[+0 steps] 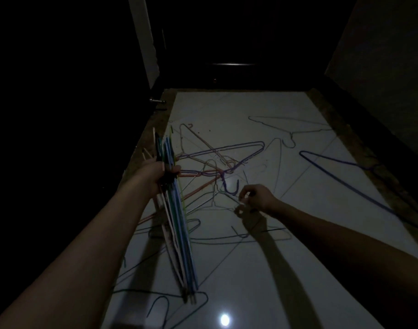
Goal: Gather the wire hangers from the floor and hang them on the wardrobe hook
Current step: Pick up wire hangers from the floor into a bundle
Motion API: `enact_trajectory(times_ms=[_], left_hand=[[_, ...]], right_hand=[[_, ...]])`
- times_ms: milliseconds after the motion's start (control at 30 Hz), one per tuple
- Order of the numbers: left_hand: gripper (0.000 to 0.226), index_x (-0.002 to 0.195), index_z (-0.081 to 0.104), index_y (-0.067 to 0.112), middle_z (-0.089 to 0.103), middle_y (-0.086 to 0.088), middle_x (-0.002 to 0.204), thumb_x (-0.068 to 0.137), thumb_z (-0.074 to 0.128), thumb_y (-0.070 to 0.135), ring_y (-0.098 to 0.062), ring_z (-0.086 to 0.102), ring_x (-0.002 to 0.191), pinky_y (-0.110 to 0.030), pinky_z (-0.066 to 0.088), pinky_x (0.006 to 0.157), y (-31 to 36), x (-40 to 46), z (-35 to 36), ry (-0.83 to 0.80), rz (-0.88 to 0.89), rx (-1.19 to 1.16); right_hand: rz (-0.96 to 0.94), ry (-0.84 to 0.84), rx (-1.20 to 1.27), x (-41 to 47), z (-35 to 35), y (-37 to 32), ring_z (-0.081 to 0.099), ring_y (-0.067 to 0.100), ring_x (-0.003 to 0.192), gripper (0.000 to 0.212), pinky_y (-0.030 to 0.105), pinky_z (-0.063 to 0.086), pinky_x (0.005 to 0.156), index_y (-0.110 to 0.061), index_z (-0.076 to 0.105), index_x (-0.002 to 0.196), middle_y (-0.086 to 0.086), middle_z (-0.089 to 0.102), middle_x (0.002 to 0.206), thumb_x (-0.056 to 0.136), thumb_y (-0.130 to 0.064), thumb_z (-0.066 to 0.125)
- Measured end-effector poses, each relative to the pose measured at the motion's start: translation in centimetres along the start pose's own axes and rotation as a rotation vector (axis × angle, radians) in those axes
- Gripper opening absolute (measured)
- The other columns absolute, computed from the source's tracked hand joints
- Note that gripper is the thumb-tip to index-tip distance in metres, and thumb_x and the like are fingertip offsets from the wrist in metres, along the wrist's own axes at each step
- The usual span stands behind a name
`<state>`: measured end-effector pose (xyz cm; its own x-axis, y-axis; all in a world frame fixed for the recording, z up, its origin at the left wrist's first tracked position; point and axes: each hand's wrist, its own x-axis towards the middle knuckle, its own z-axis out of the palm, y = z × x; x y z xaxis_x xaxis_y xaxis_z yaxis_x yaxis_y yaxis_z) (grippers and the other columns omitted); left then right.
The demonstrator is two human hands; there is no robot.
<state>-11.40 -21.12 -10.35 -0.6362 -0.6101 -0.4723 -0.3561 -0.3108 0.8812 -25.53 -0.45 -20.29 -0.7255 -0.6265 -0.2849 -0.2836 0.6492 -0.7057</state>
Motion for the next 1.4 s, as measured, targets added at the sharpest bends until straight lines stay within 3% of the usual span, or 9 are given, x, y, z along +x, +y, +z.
enact_trajectory(times_ms=[100, 233, 533, 667, 833, 967, 1067, 1200, 1400], left_hand=[[0.01, 0.089, 0.058, 0.002, 0.055, 0.005, 0.035, 0.086, 0.058, -0.008, -0.004, 0.053, 0.03, -0.013, 0.04, 0.031, 0.7, -0.3, 0.6, 0.027, 0.054, -0.082], [0.033, 0.117, 0.057, -0.005, 0.057, 0.007, 0.037, 0.085, 0.057, -0.01, -0.004, 0.056, 0.033, -0.016, 0.048, 0.039, 1.6, -0.1, 1.2, 0.053, 0.115, -0.138], [0.037, 0.122, 0.055, -0.006, 0.057, -0.009, 0.064, 0.086, 0.055, -0.012, -0.016, 0.058, 0.048, -0.015, 0.044, 0.035, 2.0, -0.7, 2.3, 0.02, 0.096, -0.144], [0.038, 0.123, 0.056, -0.003, 0.059, 0.001, 0.041, 0.086, 0.055, -0.011, -0.013, 0.059, 0.043, -0.02, 0.049, 0.043, 1.8, -0.4, 2.4, -0.008, 0.065, -0.155], [0.04, 0.125, 0.054, -0.002, 0.064, -0.02, 0.106, 0.086, 0.056, -0.009, -0.025, 0.057, 0.072, -0.034, 0.049, 0.078, 1.6, -0.1, 3.4, -0.016, 0.088, -0.133], [0.038, 0.122, 0.056, -0.006, 0.064, -0.016, 0.097, 0.084, 0.059, -0.009, -0.02, 0.058, 0.064, -0.026, 0.054, 0.052, 1.7, -0.1, 4.2, -0.041, 0.126, -0.131], [0.035, 0.117, 0.057, -0.009, 0.065, -0.013, 0.07, 0.083, 0.061, -0.009, -0.016, 0.063, 0.049, -0.023, 0.052, 0.045, 1.7, -0.1, 4.9, -0.032, 0.127, -0.165], [0.018, 0.101, 0.062, -0.005, 0.06, -0.014, 0.075, 0.084, 0.06, -0.009, -0.021, 0.06, 0.059, -0.023, 0.053, 0.045, 1.7, -0.3, 6.0, 0.001, 0.139, -0.225], [0.029, 0.116, 0.051, 0.005, 0.061, -0.015, 0.115, 0.089, 0.054, -0.006, -0.03, 0.06, 0.095, -0.042, 0.054, 0.08, 1.9, -0.1, 7.0, 0.096, 0.075, -0.397]], right_hand=[[0.017, 0.024, 0.097, 0.0, -2.3, -1.6, 0.046, 0.014, 0.059, 0.009, 0.023, 0.043, 0.051, -0.004, 0.059, 0.085, 0.006, 0.048, 0.065, 0.089, 0.002, 0.054], [0.003, 0.03, 0.127, -0.9, -4.3, -2.7, 0.046, 0.014, 0.061, 0.011, 0.024, 0.043, 0.055, -0.004, 0.06, 0.085, 0.006, 0.048, 0.067, 0.091, 0.002, 0.052], [0.018, 0.26, 0.238, -2.4, -8.4, -1.6, 0.047, 0.02, 0.067, 0.011, 0.024, 0.044, 0.058, -0.004, 0.059, 0.083, 0.008, 0.048, 0.07, 0.091, 0.0, 0.053], [0.036, 0.349, 0.313, -3.3, -9.4, -1.3, 0.047, 0.021, 0.07, 0.012, 0.026, 0.046, 0.059, -0.004, 0.059, 0.083, 0.008, 0.048, 0.071, 0.091, 0.001, 0.052], [0.058, 0.384, 0.449, -3.9, -9.7, -2.3, 0.047, 0.017, 0.067, 0.01, 0.025, 0.047, 0.059, -0.004, 0.058, 0.088, 0.007, 0.048, 0.076, 0.091, 0.002, 0.051], [0.063, 0.391, 0.546, -3.7, -9.1, -4.2, 0.048, 0.015, 0.068, 0.008, 0.024, 0.049, 0.06, -0.001, 0.059, 0.094, 0.009, 0.051, 0.085, 0.091, 0.002, 0.052], [0.028, 0.342, 0.567, -3.8, -8.1, -5.7, 0.048, 0.017, 0.07, 0.008, 0.023, 0.048, 0.057, 0.002, 0.06, 0.094, 0.011, 0.053, 0.086, 0.091, 0.001, 0.053], [-0.036, 0.278, 0.564, -3.9, -6.6, -7.8, 0.048, 0.017, 0.07, 0.01, 0.024, 0.048, 0.057, -0.006, 0.056, 0.083, 0.011, 0.052, 0.087, 0.091, -0.001, 0.053], [-0.047, 0.197, 0.585, -4.2, -4.7, -9.6, 0.049, 0.014, 0.064, 0.011, 0.023, 0.05, 0.055, -0.004, 0.056, 0.082, 0.01, 0.053, 0.083, 0.091, 0.002, 0.053]])
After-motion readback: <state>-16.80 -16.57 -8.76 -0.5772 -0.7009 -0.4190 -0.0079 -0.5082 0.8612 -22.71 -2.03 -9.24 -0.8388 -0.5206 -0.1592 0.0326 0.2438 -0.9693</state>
